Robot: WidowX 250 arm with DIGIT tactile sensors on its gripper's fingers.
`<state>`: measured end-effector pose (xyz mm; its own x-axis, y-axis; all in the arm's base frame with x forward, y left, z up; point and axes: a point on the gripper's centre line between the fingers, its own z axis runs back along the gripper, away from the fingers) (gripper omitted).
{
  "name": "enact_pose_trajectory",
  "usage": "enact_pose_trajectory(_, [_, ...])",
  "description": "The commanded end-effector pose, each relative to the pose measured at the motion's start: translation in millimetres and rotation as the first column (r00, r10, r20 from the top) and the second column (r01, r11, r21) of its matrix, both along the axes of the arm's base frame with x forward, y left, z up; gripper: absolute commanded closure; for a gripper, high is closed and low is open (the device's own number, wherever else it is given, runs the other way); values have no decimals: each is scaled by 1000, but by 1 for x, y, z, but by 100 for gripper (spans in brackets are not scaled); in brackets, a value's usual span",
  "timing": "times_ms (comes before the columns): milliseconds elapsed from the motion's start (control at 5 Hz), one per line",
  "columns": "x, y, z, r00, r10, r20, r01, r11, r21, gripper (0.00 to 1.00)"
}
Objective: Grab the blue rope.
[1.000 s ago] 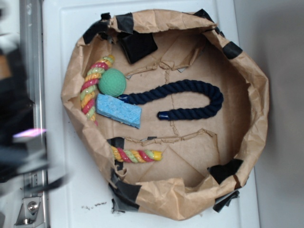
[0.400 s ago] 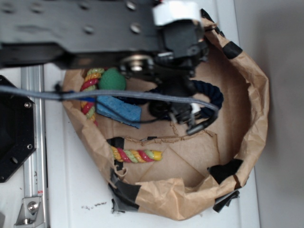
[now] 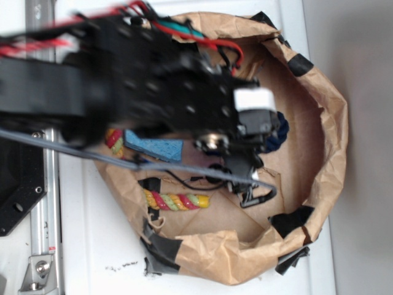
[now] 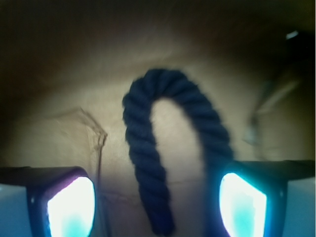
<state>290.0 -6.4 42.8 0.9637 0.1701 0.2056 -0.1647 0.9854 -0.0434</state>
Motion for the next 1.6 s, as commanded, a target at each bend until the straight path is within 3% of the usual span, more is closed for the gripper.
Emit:
enact_pose_trajectory(0, [16,-19,-37,990,-138,-7,136,983,-126,50])
enact_pose_trajectory(200, [15,-24,-46,983,-184,-12,180,971,-155,100])
enact_pose_trajectory(400, [14,-29,-39,975,-222,10,221,961,-165,100])
enact_pose_trajectory(800, [5,-25,0,971,-239,29,241,963,-122,100])
enact_pose_trajectory(1200, [-4,-15,90,961,-277,20,277,959,-52,100])
enact_pose_trajectory(1400, [-3,-15,114,958,-284,33,286,955,-79,100])
